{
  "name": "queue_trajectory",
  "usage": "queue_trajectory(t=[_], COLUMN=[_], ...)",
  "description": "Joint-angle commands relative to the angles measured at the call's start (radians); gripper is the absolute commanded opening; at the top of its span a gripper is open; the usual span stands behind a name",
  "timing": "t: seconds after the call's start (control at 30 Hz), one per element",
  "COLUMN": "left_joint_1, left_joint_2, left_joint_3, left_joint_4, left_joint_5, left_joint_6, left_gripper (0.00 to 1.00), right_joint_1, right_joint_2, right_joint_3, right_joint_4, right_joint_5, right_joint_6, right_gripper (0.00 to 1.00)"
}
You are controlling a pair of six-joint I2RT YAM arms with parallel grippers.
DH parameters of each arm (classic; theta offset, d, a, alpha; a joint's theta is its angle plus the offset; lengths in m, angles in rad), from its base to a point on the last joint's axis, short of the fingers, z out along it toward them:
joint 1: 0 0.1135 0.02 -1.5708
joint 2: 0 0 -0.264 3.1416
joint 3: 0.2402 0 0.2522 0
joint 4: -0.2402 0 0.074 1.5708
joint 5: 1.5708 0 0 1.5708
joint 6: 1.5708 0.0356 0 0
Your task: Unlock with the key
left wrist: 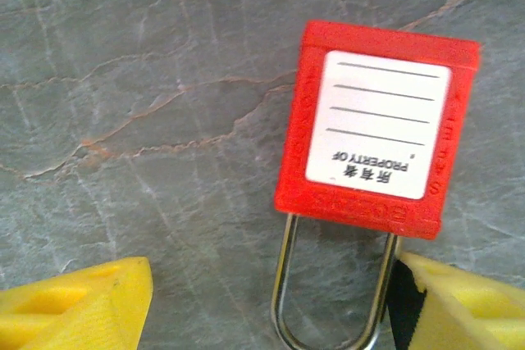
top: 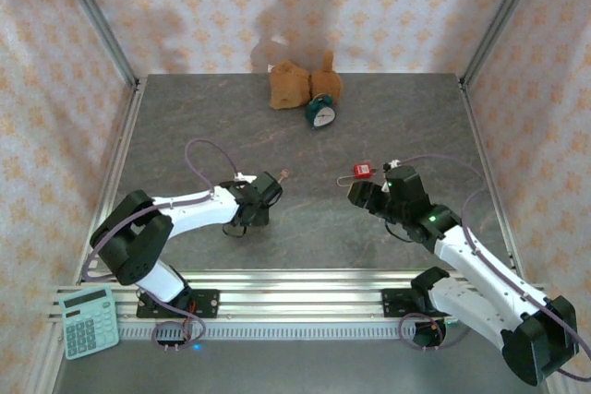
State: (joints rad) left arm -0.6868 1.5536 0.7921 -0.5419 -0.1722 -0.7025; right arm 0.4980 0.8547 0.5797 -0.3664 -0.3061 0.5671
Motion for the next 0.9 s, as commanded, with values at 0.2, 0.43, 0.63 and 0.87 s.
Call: queue_trajectory(t=[0.2,0.43,0.63,0.87], left_joint_1=[0.112,0.185,0.222,0.228], left_joint_2=[-0.111,-0.109,-0.009,0.022], left_joint_3=[-0.086,-0.015,0.062,0.165], left_joint_4=[-0.15,-0.108,-0.083,-0.118], left_joint_5=[-0.128,-0.088,-0.075,-0.067], left_joint_6=[-0.022,-0.016,0.025,0.046], left_gripper=[0.74,0.73,0.73,0.73], right_joint_1=[0.124,0.202,0.237,0.246], right_joint_2=[0.119,0.264,0.362,0.469], right_joint_3=[0.1,0.187,0.266,0.342], right_joint_4=[0.045,0.08,0.054,0.025], right_joint_5=[0.089,0.13,0.152,0.165], right_joint_6=[-0.015,-0.04,-0.095,-0.163], right_gripper=[0.64,0.63,0.61,0.6])
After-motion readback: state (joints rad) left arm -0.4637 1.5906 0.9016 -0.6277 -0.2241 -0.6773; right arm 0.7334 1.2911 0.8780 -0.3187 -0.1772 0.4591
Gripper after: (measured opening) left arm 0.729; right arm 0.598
